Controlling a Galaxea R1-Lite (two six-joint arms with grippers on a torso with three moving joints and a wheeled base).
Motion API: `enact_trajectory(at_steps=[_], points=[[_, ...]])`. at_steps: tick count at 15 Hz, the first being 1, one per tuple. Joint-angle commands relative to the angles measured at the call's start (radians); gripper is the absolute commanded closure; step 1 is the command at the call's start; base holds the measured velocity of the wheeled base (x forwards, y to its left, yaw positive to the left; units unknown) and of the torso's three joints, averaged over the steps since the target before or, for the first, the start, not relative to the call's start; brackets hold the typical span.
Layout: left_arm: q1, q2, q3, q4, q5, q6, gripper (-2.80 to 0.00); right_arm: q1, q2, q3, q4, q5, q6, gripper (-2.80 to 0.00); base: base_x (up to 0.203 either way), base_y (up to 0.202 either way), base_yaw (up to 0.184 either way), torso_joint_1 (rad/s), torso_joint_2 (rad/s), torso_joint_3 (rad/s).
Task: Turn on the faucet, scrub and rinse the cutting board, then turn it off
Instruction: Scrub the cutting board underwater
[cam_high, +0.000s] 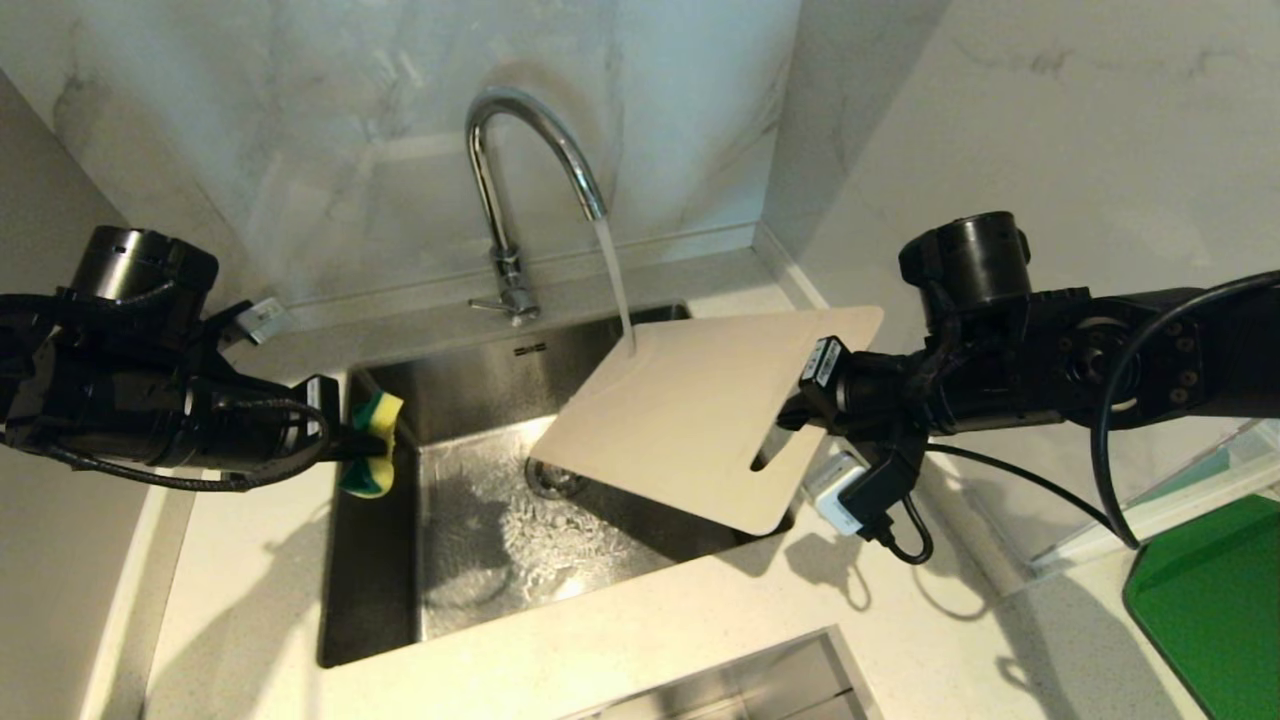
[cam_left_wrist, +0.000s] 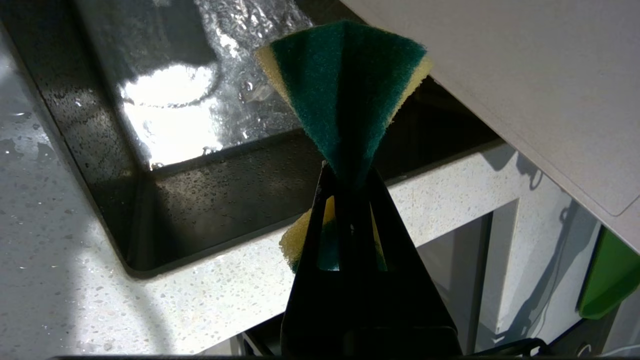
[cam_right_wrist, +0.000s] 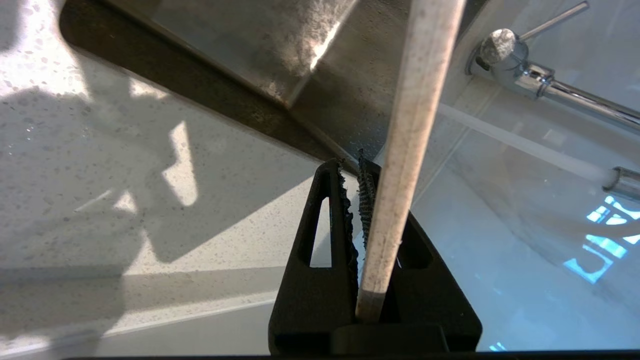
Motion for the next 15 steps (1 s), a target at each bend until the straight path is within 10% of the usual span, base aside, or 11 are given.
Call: enact_trajectory(at_steps=[1,15], points=[[0.006,0.004,0.000,0.002,-0.003,-0.003,0.00,0.004,0.012,-0.007,-0.003,0.002,-0.013,0.00,0.000,0.000,0.000,0.000,0.00,0.000],[-0.006,-0.074,-0.003,0.011,0.001,0.000,0.00,0.121,-0.146,0.156,-0.003,0.006,-0.084,0.00,0.000,0.000,0.000,0.000,0.00,0.000]])
